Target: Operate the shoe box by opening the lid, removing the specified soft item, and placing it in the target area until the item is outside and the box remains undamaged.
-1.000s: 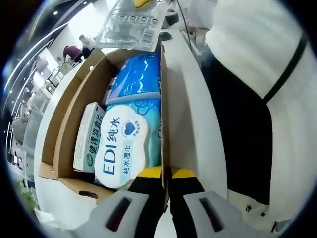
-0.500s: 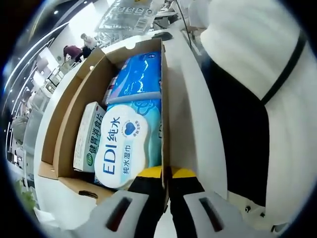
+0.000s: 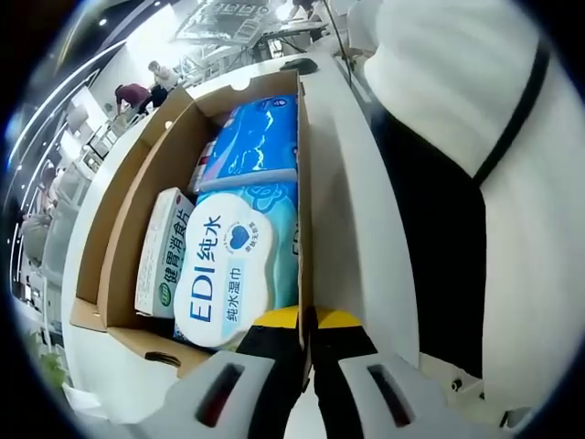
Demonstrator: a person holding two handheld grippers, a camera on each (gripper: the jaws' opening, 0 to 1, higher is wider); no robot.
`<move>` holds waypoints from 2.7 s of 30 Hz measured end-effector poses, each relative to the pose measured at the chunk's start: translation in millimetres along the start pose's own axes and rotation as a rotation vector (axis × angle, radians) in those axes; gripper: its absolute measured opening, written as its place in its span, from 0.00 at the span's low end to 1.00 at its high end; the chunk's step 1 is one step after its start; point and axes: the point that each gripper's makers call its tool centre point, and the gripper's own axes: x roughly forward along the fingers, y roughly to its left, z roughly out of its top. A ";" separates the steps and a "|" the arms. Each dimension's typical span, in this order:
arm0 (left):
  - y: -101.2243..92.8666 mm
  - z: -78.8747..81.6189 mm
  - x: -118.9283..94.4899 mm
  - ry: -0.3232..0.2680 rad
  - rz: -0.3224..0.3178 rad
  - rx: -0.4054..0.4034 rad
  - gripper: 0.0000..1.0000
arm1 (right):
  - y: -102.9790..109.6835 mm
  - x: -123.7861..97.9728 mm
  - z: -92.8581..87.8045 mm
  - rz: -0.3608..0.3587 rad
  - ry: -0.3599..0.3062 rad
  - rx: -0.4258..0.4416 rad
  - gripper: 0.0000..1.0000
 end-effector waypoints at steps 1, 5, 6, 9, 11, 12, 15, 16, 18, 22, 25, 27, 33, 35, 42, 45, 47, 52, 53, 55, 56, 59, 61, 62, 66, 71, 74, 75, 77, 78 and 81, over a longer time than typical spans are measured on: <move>0.0 0.0 0.0 0.000 0.000 0.001 0.02 | 0.0 0.0 -0.4 0.002 0.003 0.006 0.00; -0.2 2.3 -1.1 -0.001 0.007 0.007 0.02 | -4.1 -3.1 -1.3 -0.016 -0.005 0.040 0.00; -0.4 2.0 -0.8 -0.002 0.009 0.012 0.02 | -4.6 -4.3 -0.9 -0.024 -0.011 0.040 0.00; -0.3 2.9 -1.4 -0.003 0.002 0.009 0.02 | -7.5 -10.1 1.2 -0.054 -0.029 0.044 0.00; -0.4 2.5 -1.2 -0.001 0.000 0.005 0.02 | -13.1 -14.9 3.6 -0.063 -0.039 0.051 0.00; -0.5 3.0 -1.6 0.000 -0.001 0.002 0.02 | -14.8 -17.8 4.6 -0.076 -0.047 0.044 0.00; -0.6 2.2 -1.4 0.001 -0.001 -0.001 0.02 | -21.0 -23.6 5.5 -0.092 -0.067 0.063 0.00; -0.7 1.3 -1.0 0.000 0.001 -0.002 0.02 | -22.9 -24.9 5.4 -0.098 -0.070 0.065 0.00; -0.6 1.2 -0.9 0.000 0.011 -0.006 0.02 | -28.9 -29.1 7.6 -0.128 -0.084 0.076 0.00; -0.4 0.0 -0.6 0.002 0.008 -0.010 0.02 | -45.2 -37.3 17.2 -0.210 -0.139 0.056 0.00; -0.6 -2.8 0.9 0.009 -0.001 -0.018 0.02 | -45.8 -41.4 18.7 -0.235 -0.127 -0.068 0.00; -0.8 -3.5 1.2 0.012 -0.001 -0.023 0.02 | -49.4 -42.9 14.3 -0.226 -0.122 -0.101 0.00; -0.4 -0.7 -0.1 0.016 -0.002 -0.022 0.02 | -59.1 -43.6 -6.5 -0.221 -0.082 0.052 0.00; -0.2 0.0 -0.3 0.017 -0.002 -0.022 0.02 | -66.6 -49.1 -3.9 -0.223 -0.083 0.079 0.00; 0.2 -0.2 0.3 0.020 0.001 -0.027 0.02 | -76.6 -59.7 17.0 -0.224 -0.127 0.073 0.00; 0.4 0.1 0.2 0.022 0.004 -0.030 0.02 | -73.0 -59.8 27.7 -0.148 -0.199 0.085 0.00; 0.7 0.2 0.2 0.023 0.009 -0.037 0.02 | -53.7 -59.2 36.2 -0.059 -0.288 0.113 0.00; 0.7 0.5 0.2 0.027 0.017 -0.035 0.03 | -58.6 -53.2 17.0 -0.164 -0.217 0.097 0.00; 0.7 0.5 0.2 0.027 0.016 -0.034 0.03 | -62.6 -52.2 11.7 -0.194 -0.188 0.091 0.00; 0.7 0.6 0.1 0.028 0.014 -0.034 0.03 | -66.9 -48.9 3.1 -0.238 -0.148 0.083 0.00; 0.7 0.4 0.2 0.028 0.014 -0.034 0.03 | -65.8 -47.2 4.1 -0.214 -0.154 0.079 0.00; 0.6 -0.7 0.9 0.029 0.014 -0.034 0.03 | -46.7 -53.1 19.7 -0.069 -0.230 0.093 0.00; 0.4 -0.5 0.8 0.030 0.011 -0.032 0.03 | -42.7 -58.3 27.8 -0.067 -0.258 0.076 0.00; 0.3 -1.0 1.1 0.030 0.010 -0.032 0.03 | -44.2 -58.2 28.6 -0.081 -0.249 0.076 0.00; 0.0 -0.9 0.8 0.032 0.007 -0.030 0.03 | -72.0 -50.7 3.3 -0.217 -0.104 0.123 0.00; -0.3 -0.9 0.8 0.034 0.008 -0.033 0.03 | -92.0 -53.3 -0.6 -0.278 -0.113 0.120 0.00; -0.3 -0.7 0.7 0.034 0.010 -0.030 0.03 | -107.3 -53.2 -10.2 -0.314 -0.061 0.108 0.00; -0.4 -0.7 0.7 0.034 0.008 -0.030 0.03 | -115.8 -55.0 -16.4 -0.330 -0.019 0.104 0.00; -0.4 -0.9 0.9 0.035 0.006 -0.031 0.03 | -124.1 -54.7 -18.1 -0.338 -0.007 0.099 0.00; -0.4 -0.9 0.9 0.035 0.007 -0.031 0.03 | -125.3 -54.0 -18.5 -0.336 -0.008 0.101 0.00; -0.4 -1.0 1.1 0.035 0.010 -0.030 0.03 | -130.9 -53.2 -19.6 -0.323 0.001 0.111 0.00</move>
